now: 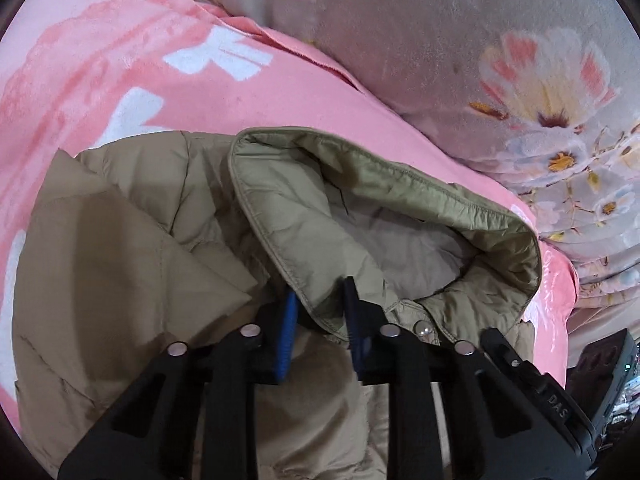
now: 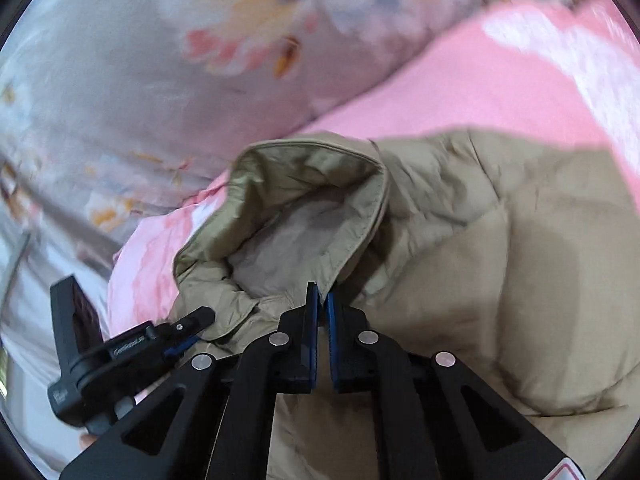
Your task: Fold large clothes
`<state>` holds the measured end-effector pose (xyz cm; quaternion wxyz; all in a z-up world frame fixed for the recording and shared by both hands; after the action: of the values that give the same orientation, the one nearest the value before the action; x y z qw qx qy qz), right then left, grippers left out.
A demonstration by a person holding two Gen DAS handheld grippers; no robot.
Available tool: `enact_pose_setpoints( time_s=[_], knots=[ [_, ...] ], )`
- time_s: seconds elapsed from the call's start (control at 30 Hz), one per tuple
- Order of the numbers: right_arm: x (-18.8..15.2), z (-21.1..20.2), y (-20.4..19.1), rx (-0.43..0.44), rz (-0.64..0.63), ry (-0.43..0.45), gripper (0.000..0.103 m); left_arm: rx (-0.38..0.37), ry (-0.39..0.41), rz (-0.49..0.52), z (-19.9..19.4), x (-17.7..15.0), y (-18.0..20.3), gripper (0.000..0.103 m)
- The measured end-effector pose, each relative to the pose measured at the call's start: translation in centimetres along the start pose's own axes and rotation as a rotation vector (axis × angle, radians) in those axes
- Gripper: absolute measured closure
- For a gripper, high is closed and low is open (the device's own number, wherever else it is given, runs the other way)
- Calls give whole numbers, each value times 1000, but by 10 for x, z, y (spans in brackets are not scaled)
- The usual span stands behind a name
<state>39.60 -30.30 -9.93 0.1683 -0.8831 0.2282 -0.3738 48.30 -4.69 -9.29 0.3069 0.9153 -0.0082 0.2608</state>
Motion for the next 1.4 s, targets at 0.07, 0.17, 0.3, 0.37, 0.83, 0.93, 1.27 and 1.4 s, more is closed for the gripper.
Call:
enact_pose_setpoints(
  time_s=[0.07, 0.17, 0.3, 0.37, 0.83, 0.93, 1.27, 1.4],
  knots=[
    [-5, -7, -4, -58, -75, 35, 99, 9, 9, 35, -1, -5, -5, 89],
    [-13, 10, 8, -126, -96, -10, 101, 32, 20, 98, 5, -16, -9, 89],
    [-16, 20, 9, -164, -121, -22, 103, 99, 41, 183, 13, -25, -2, 89],
    [-20, 23, 6, -200, -149, -17, 103, 114, 46, 201, 15, -28, -1, 88],
    [-19, 11, 11, -224, -158, -80, 103, 120, 85, 224, 3, -37, -3, 86],
    [-19, -29, 10, -288, -221, -66, 91, 164, 97, 301, -26, -40, 0, 86],
    [85, -4, -45, -157, -100, 160, 89, 194, 155, 165, -13, 82, 30, 67],
    [61, 41, -50, -197, -197, 29, 93, 233, 43, 102, 37, 66, 2, 71]
  ],
)
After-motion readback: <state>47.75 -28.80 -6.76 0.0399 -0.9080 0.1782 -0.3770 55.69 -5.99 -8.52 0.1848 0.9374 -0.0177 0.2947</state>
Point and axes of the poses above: each gripper's, at about its wrist camera, not at the fingertips, and z roughly the way its jaws point, y to its right, x to its top, the point moved 1 cm from there along z, roughly the way its jaws point, and after that the axes turned 9 degrees about -x, right-handed, at the moved point
